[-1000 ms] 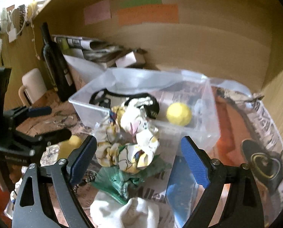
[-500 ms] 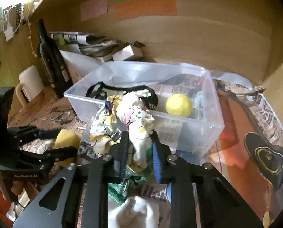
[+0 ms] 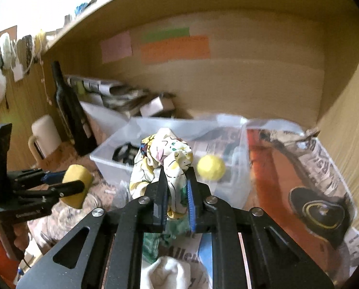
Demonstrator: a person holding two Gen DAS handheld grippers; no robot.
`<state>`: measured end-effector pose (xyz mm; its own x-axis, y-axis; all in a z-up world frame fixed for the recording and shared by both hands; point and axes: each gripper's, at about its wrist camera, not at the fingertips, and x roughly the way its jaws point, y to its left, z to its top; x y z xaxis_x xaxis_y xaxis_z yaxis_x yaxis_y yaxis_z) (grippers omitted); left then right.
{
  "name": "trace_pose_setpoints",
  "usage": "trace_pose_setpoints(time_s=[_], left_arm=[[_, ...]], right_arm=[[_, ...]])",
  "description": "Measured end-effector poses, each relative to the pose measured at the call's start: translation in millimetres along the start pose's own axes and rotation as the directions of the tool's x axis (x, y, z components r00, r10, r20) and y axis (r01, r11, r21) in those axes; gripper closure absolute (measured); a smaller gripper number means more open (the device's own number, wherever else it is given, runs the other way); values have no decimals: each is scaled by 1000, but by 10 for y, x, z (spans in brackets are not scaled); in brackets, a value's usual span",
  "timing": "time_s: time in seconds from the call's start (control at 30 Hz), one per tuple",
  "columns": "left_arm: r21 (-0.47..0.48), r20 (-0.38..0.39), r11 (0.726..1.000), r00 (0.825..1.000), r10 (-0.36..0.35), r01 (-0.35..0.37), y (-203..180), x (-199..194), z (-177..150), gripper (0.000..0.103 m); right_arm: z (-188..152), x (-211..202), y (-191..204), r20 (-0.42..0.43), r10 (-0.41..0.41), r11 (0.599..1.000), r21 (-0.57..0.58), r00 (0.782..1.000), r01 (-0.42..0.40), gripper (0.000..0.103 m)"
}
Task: Organize soft objects
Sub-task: 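Carry the sponge with the left tool while the right tool carries the floral cloth to the box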
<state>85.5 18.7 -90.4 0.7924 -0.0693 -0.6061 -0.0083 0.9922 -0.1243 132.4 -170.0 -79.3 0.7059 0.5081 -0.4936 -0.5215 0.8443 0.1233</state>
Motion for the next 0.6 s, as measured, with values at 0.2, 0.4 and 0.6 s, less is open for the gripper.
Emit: trace_pose_setpoints(time_s=[0.2, 0.4, 0.6], left_arm=[[1, 102, 1000, 995, -4, 4, 6, -119, 339, 64], [-8, 143, 1000, 990, -5, 6, 73, -30, 639, 64], [-13, 116, 1000, 993, 7, -5, 129, 248, 756, 63]], right_arm=[[195, -152, -25, 81, -14, 1000, 12, 997, 13, 91], [368, -118, -43, 121, -16, 1000, 11, 993, 15, 91], [440, 121, -10, 90, -15, 1000, -10, 996, 16, 91]])
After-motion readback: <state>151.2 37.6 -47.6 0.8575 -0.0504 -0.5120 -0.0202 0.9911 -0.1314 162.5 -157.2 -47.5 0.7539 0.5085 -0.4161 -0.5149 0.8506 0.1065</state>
